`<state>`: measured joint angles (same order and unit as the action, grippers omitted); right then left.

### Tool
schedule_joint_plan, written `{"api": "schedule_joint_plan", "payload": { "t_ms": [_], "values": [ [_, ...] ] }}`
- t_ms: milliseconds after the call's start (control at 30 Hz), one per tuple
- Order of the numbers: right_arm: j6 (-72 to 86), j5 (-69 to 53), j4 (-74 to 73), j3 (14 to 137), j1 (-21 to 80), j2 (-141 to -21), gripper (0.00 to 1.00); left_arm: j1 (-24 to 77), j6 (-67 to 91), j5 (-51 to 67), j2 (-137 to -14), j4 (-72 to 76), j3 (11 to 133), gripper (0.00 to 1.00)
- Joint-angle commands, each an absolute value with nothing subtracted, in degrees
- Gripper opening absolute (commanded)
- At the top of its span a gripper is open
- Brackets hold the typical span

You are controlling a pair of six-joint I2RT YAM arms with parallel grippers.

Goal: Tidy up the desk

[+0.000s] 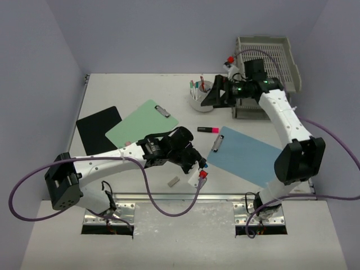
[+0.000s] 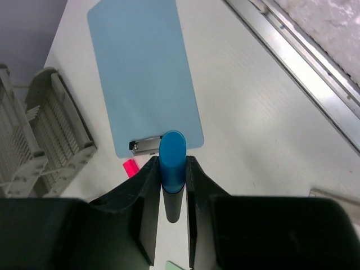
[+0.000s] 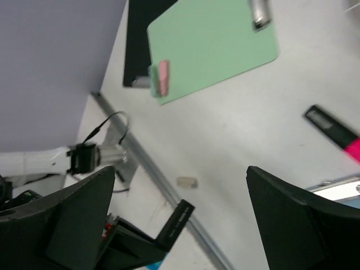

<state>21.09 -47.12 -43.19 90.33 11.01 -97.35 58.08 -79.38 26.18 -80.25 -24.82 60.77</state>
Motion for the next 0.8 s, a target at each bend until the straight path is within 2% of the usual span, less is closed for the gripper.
{"api": "schedule_joint_plan", "payload": {
  "t_ms": [0, 133, 167, 233, 500, 767],
  "values": [
    [14.7, -38.9, -32.0, 86.2, 5.0, -86.8, 0.99, 51.8, -59.2, 35.2, -84.0, -12.0, 67.0, 0.00],
    [14.6, -37.0, -23.8, 76.6, 1.6, -80.0, 0.99, 43.7, -42.4, 41.6, -92.1, -2.3, 74.9, 0.00],
    [15.0, -37.7, -22.6, 73.2, -0.9, -79.1, 0.99, 41.1, -36.4, 42.8, -94.9, 5.0, 77.4, 0.00],
    [15.8, -40.4, -20.8, 69.8, -3.8, -78.0, 0.99, 37.2, -28.7, 44.0, -100.6, 9.0, 81.7, 0.00],
    [10.5, -50.6, -15.4, 58.1, -7.1, -71.4, 0.99, 30.6, -24.0, 51.9, -117.8, 12.6, 101.9, 0.00],
    [-2.4, -58.5, -16.9, 51.6, -7.1, -66.8, 0.97, 28.2, -30.8, 54.6, -126.1, 15.0, 107.6, 0.00]
  ]
}}
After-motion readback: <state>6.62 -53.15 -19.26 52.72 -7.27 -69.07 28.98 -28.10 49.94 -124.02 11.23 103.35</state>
